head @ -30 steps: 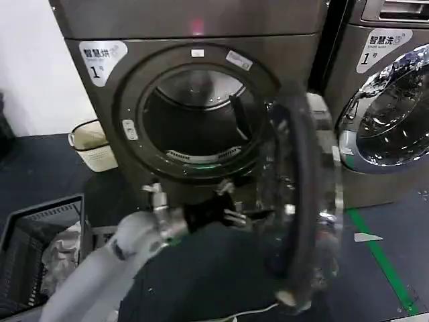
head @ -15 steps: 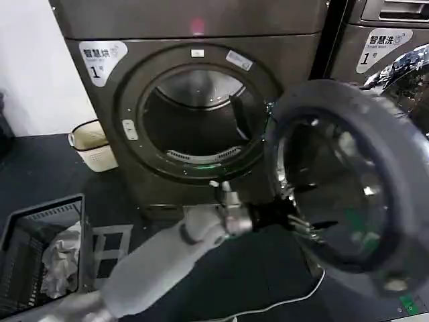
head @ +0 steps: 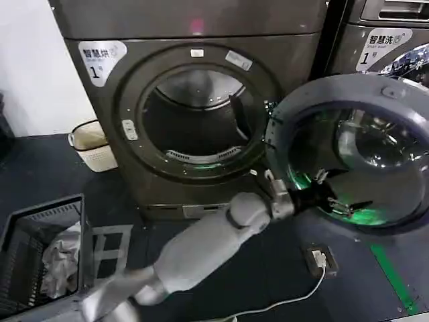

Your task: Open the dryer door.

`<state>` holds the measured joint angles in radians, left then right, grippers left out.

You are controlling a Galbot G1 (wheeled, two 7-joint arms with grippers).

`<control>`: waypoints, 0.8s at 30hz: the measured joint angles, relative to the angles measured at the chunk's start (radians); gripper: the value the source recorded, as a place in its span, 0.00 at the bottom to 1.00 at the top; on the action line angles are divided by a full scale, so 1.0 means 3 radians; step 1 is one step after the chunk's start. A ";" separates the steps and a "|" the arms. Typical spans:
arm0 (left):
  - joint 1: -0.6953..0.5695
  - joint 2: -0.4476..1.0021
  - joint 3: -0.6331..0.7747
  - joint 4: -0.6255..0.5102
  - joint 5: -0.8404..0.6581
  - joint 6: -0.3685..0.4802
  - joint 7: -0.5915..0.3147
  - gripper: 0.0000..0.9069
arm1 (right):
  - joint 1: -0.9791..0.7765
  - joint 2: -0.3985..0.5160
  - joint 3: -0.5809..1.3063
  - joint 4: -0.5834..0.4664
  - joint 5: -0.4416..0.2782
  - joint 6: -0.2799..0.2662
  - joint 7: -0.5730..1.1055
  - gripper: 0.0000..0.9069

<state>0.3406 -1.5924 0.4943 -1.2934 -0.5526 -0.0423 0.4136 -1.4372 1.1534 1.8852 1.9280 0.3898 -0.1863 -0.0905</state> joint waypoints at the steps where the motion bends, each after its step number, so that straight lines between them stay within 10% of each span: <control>1: -0.0010 -0.0033 0.0000 0.0043 0.0005 0.0004 -0.0003 1.00 | 0.0003 -0.0002 -0.0002 -0.0001 -0.0001 0.0001 -0.0002 1.00; 24: -0.0220 -0.0056 0.0056 0.0550 0.0043 -0.0216 -0.0342 1.00 | 0.0013 -0.0029 0.0018 -0.0001 0.0006 0.0013 -0.0023 1.00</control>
<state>0.2747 -1.6091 0.5112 -1.1284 -0.5398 -0.1070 0.3110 -1.4333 1.1447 1.8907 1.9279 0.3915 -0.1824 -0.0975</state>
